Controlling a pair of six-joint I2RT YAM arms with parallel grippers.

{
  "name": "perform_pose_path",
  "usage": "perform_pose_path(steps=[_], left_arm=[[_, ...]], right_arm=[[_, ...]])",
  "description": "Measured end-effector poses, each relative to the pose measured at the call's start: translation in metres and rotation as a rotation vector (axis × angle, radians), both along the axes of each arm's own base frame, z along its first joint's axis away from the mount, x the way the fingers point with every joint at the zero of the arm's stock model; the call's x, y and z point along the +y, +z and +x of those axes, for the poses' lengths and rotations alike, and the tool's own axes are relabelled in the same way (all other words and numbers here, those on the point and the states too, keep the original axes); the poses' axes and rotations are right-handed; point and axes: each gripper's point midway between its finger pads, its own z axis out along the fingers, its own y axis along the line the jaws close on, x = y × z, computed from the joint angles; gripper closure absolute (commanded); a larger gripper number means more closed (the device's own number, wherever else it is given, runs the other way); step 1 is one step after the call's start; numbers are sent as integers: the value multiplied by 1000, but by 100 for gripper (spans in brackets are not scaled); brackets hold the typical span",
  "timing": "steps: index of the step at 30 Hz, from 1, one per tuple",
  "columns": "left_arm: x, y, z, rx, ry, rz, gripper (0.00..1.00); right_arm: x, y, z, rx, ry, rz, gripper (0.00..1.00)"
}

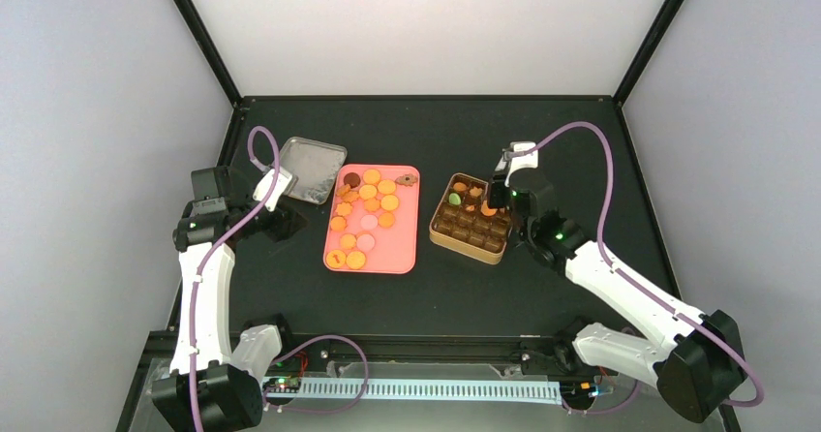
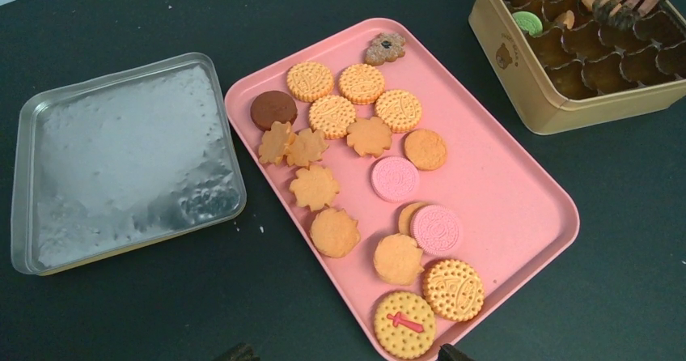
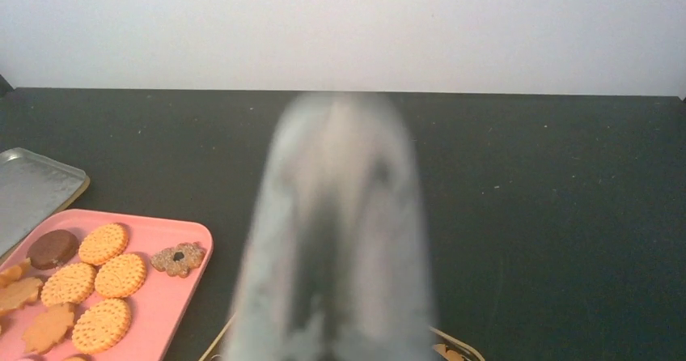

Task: Pack the cookies
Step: Place the fake cookies in the empty pocket of the box.

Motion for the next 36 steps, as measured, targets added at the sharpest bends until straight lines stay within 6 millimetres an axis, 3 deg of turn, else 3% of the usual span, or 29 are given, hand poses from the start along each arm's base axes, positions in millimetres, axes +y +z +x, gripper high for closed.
perform_pose_path(steps=[9,14,17,25,36], left_arm=[[0,0,0,-1,-2,1,40],[0,0,0,-1,-2,1,40],[0,0,0,-2,-2,1,40],[0,0,0,-2,-3,1,40],[0,0,0,-4,-5,4,40]], right_arm=[[1,3,1,-12,4,5,58],[2,5,1,-19,10,4,67],[3,12,3,-32,12,3,74],[4,36,7,-81,12,6,78],[10,20,16,-52,14,-29,79]])
